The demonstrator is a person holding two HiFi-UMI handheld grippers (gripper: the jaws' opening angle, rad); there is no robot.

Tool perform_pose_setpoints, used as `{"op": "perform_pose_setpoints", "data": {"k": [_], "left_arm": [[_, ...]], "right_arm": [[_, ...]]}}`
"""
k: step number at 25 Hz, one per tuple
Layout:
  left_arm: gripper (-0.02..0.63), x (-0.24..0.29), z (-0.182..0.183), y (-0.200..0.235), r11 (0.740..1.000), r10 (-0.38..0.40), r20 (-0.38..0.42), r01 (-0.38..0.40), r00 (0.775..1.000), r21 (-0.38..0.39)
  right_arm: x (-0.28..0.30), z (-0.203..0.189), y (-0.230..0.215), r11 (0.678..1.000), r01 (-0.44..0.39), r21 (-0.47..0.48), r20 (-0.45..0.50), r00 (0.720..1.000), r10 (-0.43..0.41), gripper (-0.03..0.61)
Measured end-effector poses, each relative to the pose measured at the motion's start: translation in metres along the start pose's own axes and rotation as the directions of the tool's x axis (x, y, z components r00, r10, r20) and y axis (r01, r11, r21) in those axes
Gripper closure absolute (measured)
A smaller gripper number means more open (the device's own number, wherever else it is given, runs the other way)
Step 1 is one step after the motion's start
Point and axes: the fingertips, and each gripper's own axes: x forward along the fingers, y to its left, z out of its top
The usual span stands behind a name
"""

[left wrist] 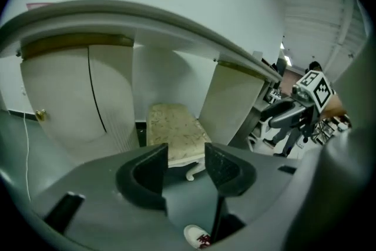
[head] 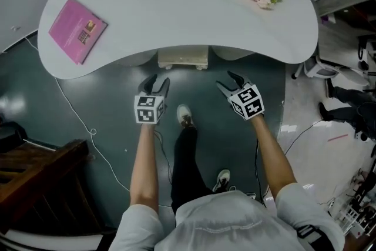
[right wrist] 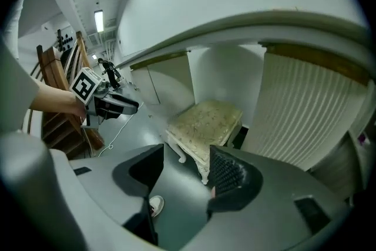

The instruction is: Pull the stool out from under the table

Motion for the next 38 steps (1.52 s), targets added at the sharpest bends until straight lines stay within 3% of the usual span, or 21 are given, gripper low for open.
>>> {"op": "perform_pose_setpoints", "data": {"k": [5,11,17,23,27,30,34,38], "left_arm": [[0.408,0.060,-0.012,0.040,0.998,0.019,-0.013,-0.018,1.000,0.056],[0.366,0.111,-0.045,0.057,0.991,0.017,-0.056,-0.009,0.998,0.136],[0.319,0.159,-0.095,0.080,0.984,0.035,-0.031,-0.029,0.999,0.174],[0.291,0.207,-0.129,0.099,0.979,0.057,-0.010,-0.054,0.998,0.198],[0.291,0.225,-0.133,0.104,0.980,0.058,0.045,-0.066,0.997,0.185],[0.295,0.227,-0.129,0.105,0.985,0.072,0.084,-0.084,0.994,0.149],[0.302,0.224,-0.134,0.103,0.989,0.074,0.069,-0.082,0.995,0.120],[0.314,0.208,-0.147,0.093,0.990,0.089,0.068,-0.096,0.994,0.099]], "right_arm": [[0.064,-0.005,-0.026,1.000,0.016,-0.015,0.048,0.999,-0.015,0.316],[0.133,-0.031,-0.029,0.998,-0.006,-0.069,0.069,0.998,0.011,0.305],[0.176,-0.075,-0.058,0.992,0.071,-0.107,0.152,0.987,-0.054,0.275],[0.219,-0.108,-0.070,0.987,0.044,-0.153,0.204,0.979,-0.013,0.253],[0.244,-0.127,-0.070,0.985,0.051,-0.165,0.202,0.979,-0.017,0.249],[0.254,-0.126,-0.070,0.992,0.047,-0.119,0.230,0.973,-0.019,0.250],[0.253,-0.126,-0.064,0.998,0.065,-0.021,0.299,0.953,-0.056,0.252],[0.245,-0.133,-0.055,0.996,0.081,-0.027,0.257,0.964,-0.072,0.253]]}}
